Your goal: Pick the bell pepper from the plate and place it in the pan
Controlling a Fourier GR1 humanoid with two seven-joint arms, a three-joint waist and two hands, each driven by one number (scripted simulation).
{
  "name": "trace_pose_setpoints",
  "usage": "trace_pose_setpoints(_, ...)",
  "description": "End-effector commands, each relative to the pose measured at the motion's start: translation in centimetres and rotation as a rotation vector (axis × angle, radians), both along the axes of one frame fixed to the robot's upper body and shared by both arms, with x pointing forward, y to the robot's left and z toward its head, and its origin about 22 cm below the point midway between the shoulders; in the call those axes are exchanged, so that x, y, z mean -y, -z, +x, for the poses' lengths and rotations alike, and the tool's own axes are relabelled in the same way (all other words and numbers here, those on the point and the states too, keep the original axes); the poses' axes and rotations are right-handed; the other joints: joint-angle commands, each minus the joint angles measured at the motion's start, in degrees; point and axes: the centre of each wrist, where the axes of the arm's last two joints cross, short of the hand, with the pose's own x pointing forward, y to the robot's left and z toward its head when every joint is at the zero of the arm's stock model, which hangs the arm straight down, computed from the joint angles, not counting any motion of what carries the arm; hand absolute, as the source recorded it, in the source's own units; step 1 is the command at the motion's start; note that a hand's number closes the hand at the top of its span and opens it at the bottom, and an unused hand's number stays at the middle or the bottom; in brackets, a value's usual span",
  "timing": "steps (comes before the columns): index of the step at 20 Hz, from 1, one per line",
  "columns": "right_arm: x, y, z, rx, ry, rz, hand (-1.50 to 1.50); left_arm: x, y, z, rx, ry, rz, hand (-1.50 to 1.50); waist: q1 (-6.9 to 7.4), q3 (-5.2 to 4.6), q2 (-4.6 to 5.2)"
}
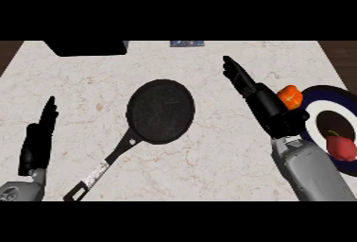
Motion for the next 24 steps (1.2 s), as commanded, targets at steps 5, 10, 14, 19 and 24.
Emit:
trace_pose_setpoints(5,15.3,-2.3,0.4,0.132,0.82,-0.027,-1.5,0.2,0.1,-1.5,-0.015,0.086,0.015,0.0,-2.74,-0.1,-0.13)
trace_pose_setpoints(10,24.2,1.5,-4.0,-0.023,1.461,-0.124,-1.5,0.4,1.4,-3.2,-0.075,0.079,-0.033,0.0,-6.76,-0.23,-0.81)
trace_pose_setpoints(14,25.6,4.6,-9.5,-0.157,1.599,-0.359,-1.5,1.3,1.4,-4.2,-0.076,0.146,-0.029,0.0,-3.08,-0.53,-0.58)
trace_pose_setpoints(19,26.6,2.1,-13.5,-0.32,1.52,-0.693,-1.5,2.5,1.1,-4.2,-0.068,0.167,-0.042,0.0,-1.63,-0.59,-0.17)
trace_pose_setpoints(24,23.8,-4.1,-11.9,-0.457,1.368,-0.801,-1.5,2.8,-1.3,-3.0,-0.067,0.227,-0.039,0.0,0.62,-0.42,0.25)
